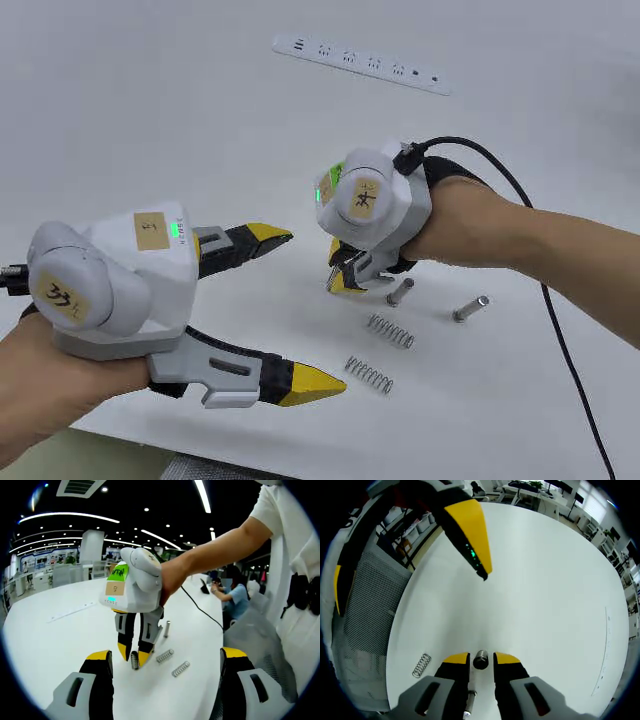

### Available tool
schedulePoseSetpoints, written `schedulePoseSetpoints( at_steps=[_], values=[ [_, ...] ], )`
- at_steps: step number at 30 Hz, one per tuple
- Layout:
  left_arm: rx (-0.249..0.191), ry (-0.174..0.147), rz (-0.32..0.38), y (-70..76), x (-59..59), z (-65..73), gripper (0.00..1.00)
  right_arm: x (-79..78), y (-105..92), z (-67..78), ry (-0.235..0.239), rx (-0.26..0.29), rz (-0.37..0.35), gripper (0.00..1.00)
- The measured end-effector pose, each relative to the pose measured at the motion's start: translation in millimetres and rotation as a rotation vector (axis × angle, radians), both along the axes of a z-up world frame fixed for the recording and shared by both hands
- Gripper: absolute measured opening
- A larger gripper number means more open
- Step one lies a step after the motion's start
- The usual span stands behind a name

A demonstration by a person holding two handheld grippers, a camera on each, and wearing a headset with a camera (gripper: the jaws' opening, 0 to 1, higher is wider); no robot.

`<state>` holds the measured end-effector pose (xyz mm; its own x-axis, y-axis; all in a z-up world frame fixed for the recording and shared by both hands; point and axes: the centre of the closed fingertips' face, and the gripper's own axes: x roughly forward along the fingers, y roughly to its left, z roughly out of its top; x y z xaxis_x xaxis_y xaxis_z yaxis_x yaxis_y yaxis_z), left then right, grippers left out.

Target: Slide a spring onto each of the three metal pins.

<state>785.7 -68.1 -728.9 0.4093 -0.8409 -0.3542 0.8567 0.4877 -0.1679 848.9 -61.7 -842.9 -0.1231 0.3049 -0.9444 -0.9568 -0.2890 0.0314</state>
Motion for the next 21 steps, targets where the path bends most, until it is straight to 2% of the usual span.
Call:
schedulePoseSetpoints(
  at_steps=[8,18,21],
  values=[
    [0.006,-0.001,-0.006,0.9,-0.9,-1.1,0.90,-1.7,2.5,14.5,0.010,0.041,-0.029,0.26],
    [0.023,-0.010,-0.025,0.4,-1.8,-0.3,0.90,0.8,1.1,55.5,0.024,0.165,-0.122,0.37],
    [0.026,-0.012,-0.029,0.0,-2.7,-0.1,0.90,2.1,-3.6,67.6,0.010,0.202,-0.147,0.42]
  ],
)
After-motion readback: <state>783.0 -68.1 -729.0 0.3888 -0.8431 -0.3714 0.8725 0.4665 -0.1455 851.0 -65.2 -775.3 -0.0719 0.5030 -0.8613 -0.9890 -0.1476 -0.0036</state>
